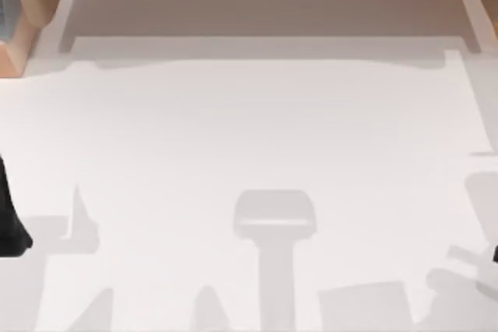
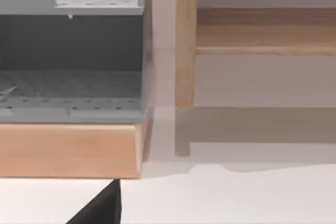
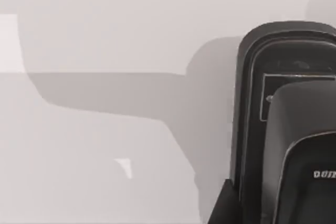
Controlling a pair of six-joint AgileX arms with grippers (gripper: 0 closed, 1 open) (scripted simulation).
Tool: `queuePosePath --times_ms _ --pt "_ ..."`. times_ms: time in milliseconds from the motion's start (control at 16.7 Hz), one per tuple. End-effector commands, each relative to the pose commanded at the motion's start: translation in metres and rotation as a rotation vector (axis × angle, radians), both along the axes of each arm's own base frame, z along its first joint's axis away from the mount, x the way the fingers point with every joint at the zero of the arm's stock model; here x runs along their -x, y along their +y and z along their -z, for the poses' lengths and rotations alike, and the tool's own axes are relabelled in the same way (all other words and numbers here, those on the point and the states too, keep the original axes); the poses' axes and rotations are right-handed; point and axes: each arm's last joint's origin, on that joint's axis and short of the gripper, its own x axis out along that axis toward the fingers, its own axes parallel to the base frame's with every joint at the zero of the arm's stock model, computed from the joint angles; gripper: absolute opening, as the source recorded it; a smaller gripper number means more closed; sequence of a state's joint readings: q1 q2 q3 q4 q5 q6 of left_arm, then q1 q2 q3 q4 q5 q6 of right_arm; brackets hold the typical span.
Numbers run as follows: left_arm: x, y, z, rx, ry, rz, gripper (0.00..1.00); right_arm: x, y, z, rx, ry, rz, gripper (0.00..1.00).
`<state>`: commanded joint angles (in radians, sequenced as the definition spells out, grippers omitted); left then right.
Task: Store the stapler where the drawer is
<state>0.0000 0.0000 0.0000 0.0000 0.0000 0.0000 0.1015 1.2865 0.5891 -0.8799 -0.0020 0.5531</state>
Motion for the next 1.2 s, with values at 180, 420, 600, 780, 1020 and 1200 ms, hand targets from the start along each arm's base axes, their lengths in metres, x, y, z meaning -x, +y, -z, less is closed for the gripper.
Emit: queuePosePath --times_ms 180,420,600,780,1020,1200 --pt "0.0 0.0 0.0 0.0 0.0 0.0 1.0 0.0 0.0 -0.005 0.0 -0.009 -0.002 0.0" --pt "0.0 0.0 0.0 0.0 0.0 0.0 1.0 -0.002 0.0 -0.006 -0.001 -0.014 -0.004 0.0" --pt "0.0 0.0 0.0 0.0 0.0 0.0 1.0 -0.021 -0.003 -0.024 -0.006 -0.068 -0.034 0.0" --pt "0.0 0.0 0.0 0.0 0.0 0.0 1.0 -0.056 -0.01 -0.056 -0.006 -0.149 -0.084 0.0" --pt "0.0 0.0 0.0 0.0 0.0 0.0 1.0 -0.118 -0.034 -0.113 0.019 -0.28 -0.159 0.0" --pt "0.0 0.0 0.0 0.0 0.0 0.0 1.0 -0.167 -0.064 -0.146 0.06 -0.354 -0.212 0.0"
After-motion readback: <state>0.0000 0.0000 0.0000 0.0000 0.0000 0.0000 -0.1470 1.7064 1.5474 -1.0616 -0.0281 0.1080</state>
